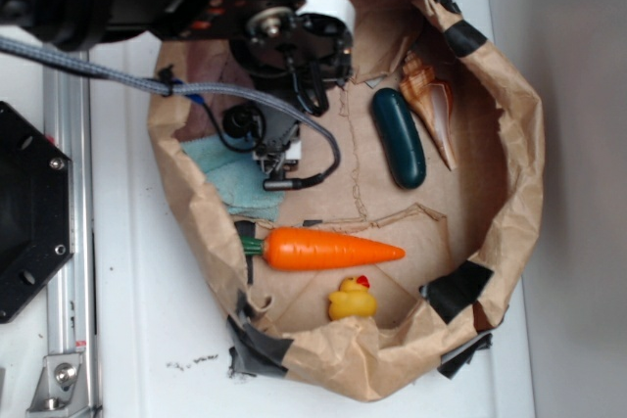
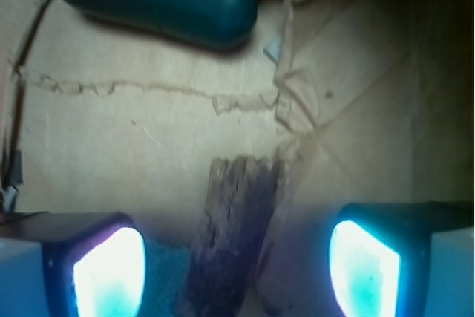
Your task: Grab the wood chip.
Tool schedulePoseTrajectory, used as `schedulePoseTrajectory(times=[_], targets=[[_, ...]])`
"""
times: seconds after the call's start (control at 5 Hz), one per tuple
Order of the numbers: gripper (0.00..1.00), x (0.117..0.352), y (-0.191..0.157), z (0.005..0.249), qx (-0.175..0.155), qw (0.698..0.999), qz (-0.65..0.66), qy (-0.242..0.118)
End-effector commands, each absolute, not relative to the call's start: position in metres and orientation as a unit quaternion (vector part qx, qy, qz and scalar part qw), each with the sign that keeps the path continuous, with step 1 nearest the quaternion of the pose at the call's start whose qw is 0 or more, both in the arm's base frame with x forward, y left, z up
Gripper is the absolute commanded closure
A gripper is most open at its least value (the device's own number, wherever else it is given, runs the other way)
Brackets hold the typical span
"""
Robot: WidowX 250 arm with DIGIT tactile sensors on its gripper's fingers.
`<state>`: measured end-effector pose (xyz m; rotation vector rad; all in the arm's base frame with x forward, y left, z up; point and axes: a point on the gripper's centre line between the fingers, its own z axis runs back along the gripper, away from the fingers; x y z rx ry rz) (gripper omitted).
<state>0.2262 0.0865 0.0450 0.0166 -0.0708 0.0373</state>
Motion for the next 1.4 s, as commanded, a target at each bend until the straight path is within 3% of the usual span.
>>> schedulePoseTrajectory(times=[0.0, 0.2, 0.6, 1.0, 1.2], targets=[[0.00, 0.205, 0.096, 0.048, -0.047, 0.992, 0.097, -0.069], [0.00, 0.214, 0.088, 0.039, -0.054, 0.990, 0.125, -0.045], [0.00, 0.234, 0.074, 0.009, -0.003, 0.993, 0.119, -0.013], [0.00, 0.241, 0.059, -0.007, 0.023, 0.994, 0.108, -0.001], [1.00, 0.241, 0.057, -0.012, 0.035, 0.994, 0.102, -0.002]])
